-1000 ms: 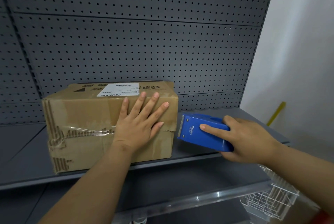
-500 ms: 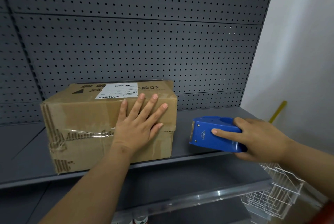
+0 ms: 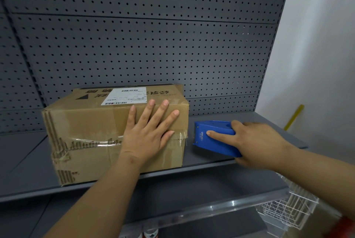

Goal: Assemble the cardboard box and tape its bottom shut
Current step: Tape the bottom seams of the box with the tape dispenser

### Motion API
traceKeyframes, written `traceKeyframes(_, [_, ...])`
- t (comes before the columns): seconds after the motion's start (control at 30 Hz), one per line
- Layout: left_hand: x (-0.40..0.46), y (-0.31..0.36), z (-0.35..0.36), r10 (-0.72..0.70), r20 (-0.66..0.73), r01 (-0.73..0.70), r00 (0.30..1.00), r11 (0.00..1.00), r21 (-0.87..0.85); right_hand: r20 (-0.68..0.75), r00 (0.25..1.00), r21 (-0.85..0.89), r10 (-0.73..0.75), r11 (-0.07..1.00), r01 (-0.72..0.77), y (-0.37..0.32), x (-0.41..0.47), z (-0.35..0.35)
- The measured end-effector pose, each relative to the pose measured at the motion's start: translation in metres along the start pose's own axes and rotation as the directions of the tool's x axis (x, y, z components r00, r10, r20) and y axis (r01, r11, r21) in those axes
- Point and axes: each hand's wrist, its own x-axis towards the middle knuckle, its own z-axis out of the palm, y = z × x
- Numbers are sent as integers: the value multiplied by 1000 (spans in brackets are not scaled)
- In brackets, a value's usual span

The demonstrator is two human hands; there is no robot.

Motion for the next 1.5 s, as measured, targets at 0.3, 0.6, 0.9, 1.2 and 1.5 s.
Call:
traceKeyframes(0.3, [-1, 0, 0, -34, 12, 34, 999, 999, 0, 11, 997, -22, 77, 997, -77, -39, 28, -26])
traceKeyframes(0.6, [1, -1, 2, -42, 18, 42, 999, 999, 3, 41, 993, -66, 114, 992, -111, -40, 38, -26])
traceKeyframes(0.9, [0, 0, 0, -33, 19, 33, 999, 999, 3, 44, 998, -65, 53, 997, -50, -9, 11, -12])
traceKeyframes(1.2, [1, 1, -1, -38, 32, 38, 999, 999, -1, 127, 988, -72, 83, 995, -74, -31, 15, -21])
traceKeyframes(1.5, [0, 0, -3, -38, 49, 38, 998, 999, 5, 230, 962, -180, 144, 978, -103, -46, 52, -21])
